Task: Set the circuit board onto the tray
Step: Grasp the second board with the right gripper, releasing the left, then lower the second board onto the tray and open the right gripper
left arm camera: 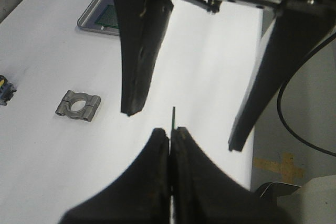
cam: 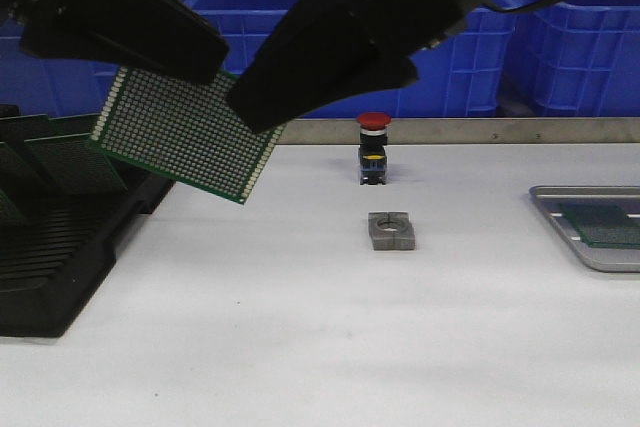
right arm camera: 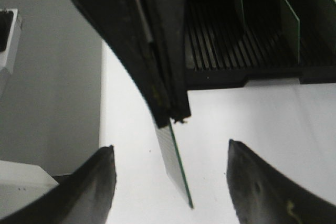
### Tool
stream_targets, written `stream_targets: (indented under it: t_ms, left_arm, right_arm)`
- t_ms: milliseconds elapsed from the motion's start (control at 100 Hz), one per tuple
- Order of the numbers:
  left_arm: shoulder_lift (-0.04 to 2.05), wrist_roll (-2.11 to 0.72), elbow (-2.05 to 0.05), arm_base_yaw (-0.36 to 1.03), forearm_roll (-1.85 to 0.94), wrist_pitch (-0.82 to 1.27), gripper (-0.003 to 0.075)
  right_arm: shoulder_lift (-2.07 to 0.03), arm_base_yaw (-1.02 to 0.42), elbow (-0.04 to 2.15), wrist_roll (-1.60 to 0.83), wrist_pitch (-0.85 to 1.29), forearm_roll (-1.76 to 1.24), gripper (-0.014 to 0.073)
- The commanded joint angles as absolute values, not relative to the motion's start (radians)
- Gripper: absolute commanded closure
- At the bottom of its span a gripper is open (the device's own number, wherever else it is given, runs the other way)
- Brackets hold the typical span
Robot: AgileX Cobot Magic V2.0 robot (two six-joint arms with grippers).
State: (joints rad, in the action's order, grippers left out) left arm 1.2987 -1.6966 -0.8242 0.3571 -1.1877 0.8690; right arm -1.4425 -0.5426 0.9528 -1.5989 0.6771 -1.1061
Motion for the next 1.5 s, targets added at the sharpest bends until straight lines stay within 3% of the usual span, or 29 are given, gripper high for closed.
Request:
stream_targets:
  t_ms: [0, 80, 150, 350, 480, 550, 620, 720, 790, 930, 1150, 1490]
  left_arm:
    - [1.278, -1.697, -0.854, 0.368, -1.258, 0.904, 0.074]
    - [1.278, -1.697, -0.854, 0.368, -1.259, 0.913, 0.074]
    - [1.278, -1.697, -0.854, 0.368, -1.259, 0.917, 0.074]
    - [1.278, -1.697, -0.854, 0.368, -1.261, 0.93, 0.074]
    - [1.278, -1.697, -0.854, 0.366, -1.261, 0.931, 0.0735]
    - [1.278, -1.697, -0.854, 0.366, -1.261, 0.931, 0.0677]
    - [1.278, -1.701, -0.856, 0.366, -1.261, 0.929, 0.0537]
    - [1.278, -1.702, -0.879, 0.36, -1.254, 0.895, 0.0267]
    - [1.276, -1.702, -0.908, 0.353, -1.229, 0.846, 0.0168]
    - [1.274, -1.702, -0.958, 0.301, -1.227, 0.8, 0.0154]
    - [1.274, -1.702, -0.963, 0.254, -1.231, 0.8, 0.0154]
    - [1.274, -1.702, -0.963, 0.254, -1.22, 0.798, 0.0154]
  right_arm:
    - [-1.445, -0.548, 0.984, -1.609, 0.648, -1.213, 0.0121]
    - [-1.474, -0.548, 0.984, -1.609, 0.648, -1.23, 0.0134]
    - [-1.487, -0.548, 0.984, -1.609, 0.657, -1.23, 0.0204]
    - [-1.485, -0.548, 0.984, -1.609, 0.67, -1.231, 0.0673]
    - [-1.485, -0.548, 0.984, -1.608, 0.695, -1.233, 0.0655]
    - [-1.485, -0.548, 0.984, -1.608, 0.706, -1.233, 0.0655]
    - [-1.485, -0.546, 0.984, -1.608, 0.716, -1.233, 0.0655]
    - [-1.485, -0.544, 0.983, -1.604, 0.719, -1.233, 0.0655]
    - [-1.485, -0.53, 0.983, -1.572, 0.719, -1.233, 0.0655]
    - [-1.485, -0.445, 0.981, -1.438, 0.716, -1.232, 0.0655]
    - [-1.487, -0.196, 0.974, -1.24, 0.715, -1.229, 0.0655]
    - [-1.487, 0.176, 0.849, -1.212, 0.599, -1.225, 0.0655]
